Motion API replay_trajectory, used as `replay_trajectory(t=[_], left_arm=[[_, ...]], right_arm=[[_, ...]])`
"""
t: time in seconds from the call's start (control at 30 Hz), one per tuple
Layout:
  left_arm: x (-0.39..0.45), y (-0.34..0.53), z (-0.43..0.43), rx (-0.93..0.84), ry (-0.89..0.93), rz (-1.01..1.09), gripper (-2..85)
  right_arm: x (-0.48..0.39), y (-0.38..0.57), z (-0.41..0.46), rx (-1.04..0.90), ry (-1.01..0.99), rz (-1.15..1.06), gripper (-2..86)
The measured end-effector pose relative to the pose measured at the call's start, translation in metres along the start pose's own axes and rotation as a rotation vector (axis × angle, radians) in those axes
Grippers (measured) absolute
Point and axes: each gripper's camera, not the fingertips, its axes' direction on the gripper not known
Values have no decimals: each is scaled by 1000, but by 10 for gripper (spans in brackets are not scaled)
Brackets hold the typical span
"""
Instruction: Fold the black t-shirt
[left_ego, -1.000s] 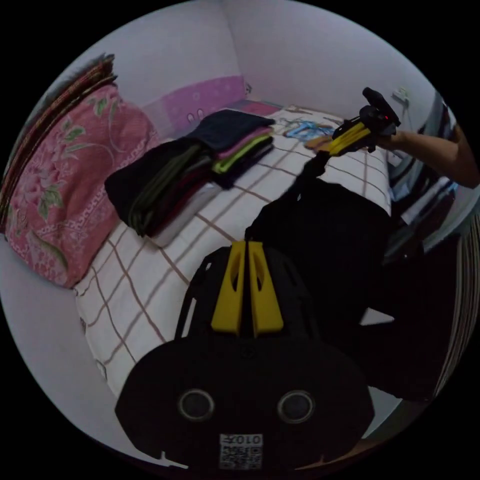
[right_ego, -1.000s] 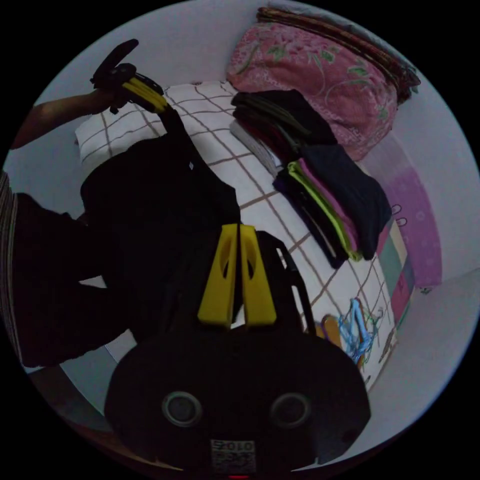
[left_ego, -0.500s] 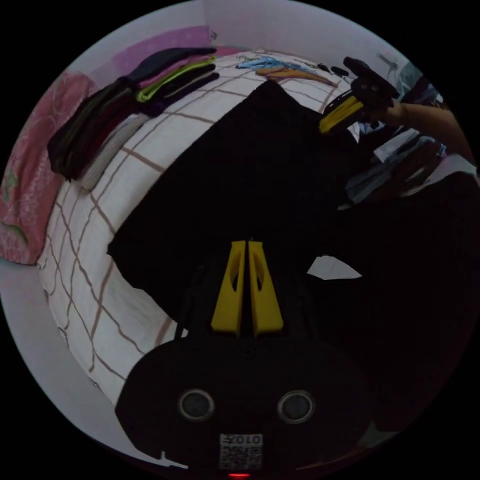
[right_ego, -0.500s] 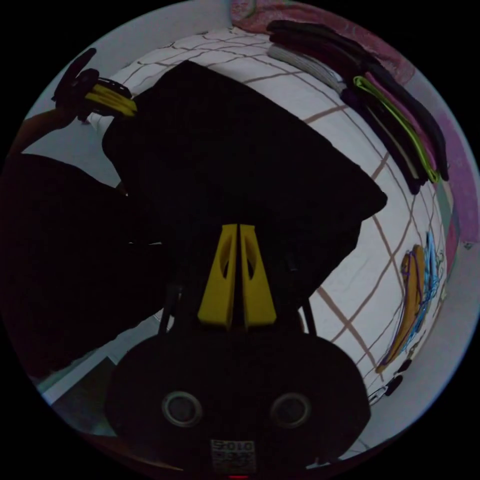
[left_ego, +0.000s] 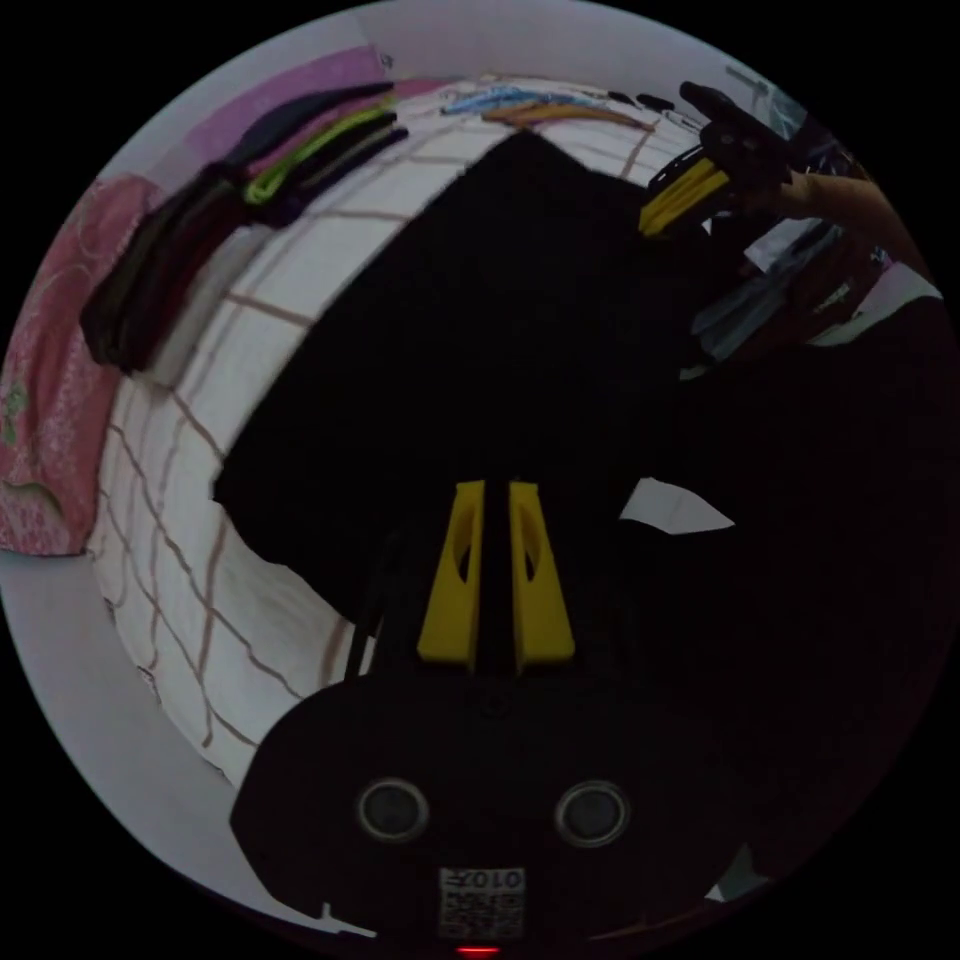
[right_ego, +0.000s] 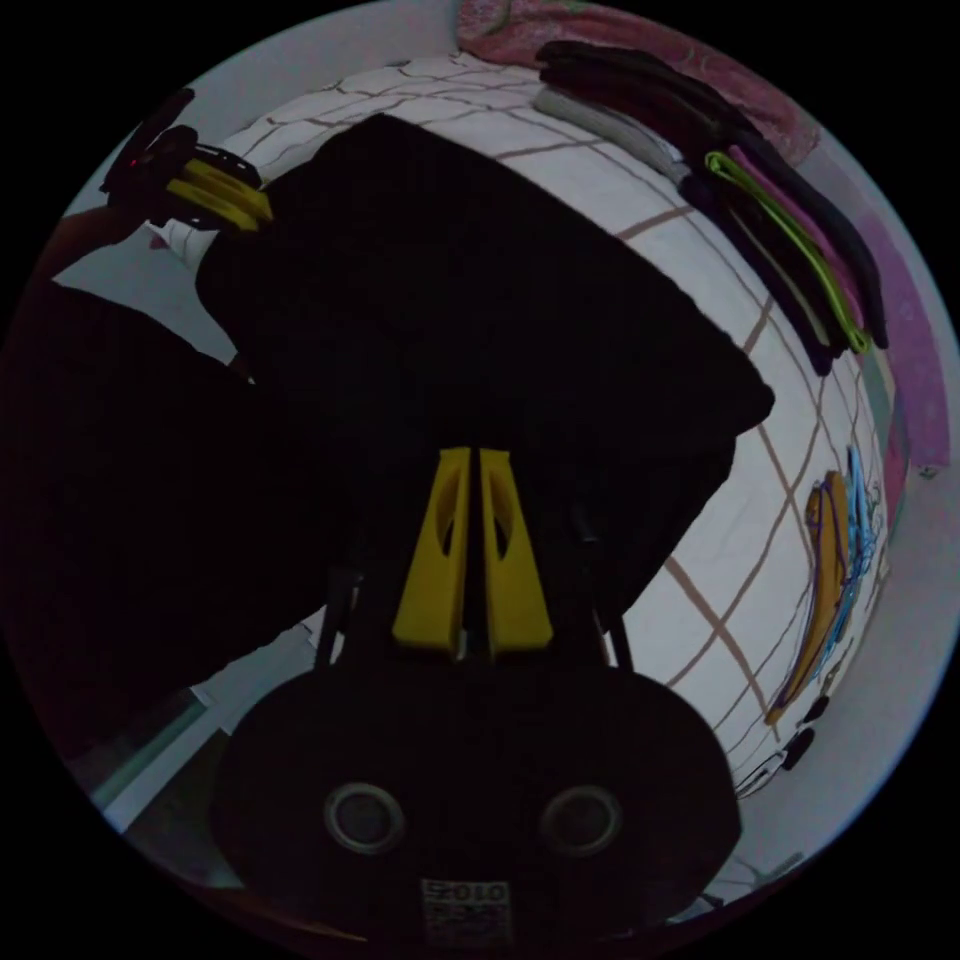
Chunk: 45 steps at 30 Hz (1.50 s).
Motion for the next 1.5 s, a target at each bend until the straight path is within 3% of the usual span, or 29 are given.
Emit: replay_trajectory(t=[0.17,0.43,0.63,0.7,0.83,0.93,1.07,1.17,1.5], left_arm=[[-3,26,2,21,56,-50,29],[-55,56,-20,195,68,-285,11],[-78,48,33,33,188,-276,8],[-87,59,45,18,238,-317,7],[-129,92,19,185,243,-527,16],[-178,117,9,238,210,-752,35],[-247,139,19,269,251,-955,55],[-273,144,26,256,247,-994,66],[-316,199,52,347,398,-1239,73]], right_arm=[[8,38,23,-6,-57,26,24],[43,77,41,237,-82,204,11],[56,101,115,85,-109,210,13],[67,115,117,125,-93,239,16],[122,159,102,364,-43,475,34],[177,182,113,422,-89,659,52],[229,197,144,442,-199,791,67],[255,205,177,423,-258,848,77],[299,238,261,371,-385,929,79]])
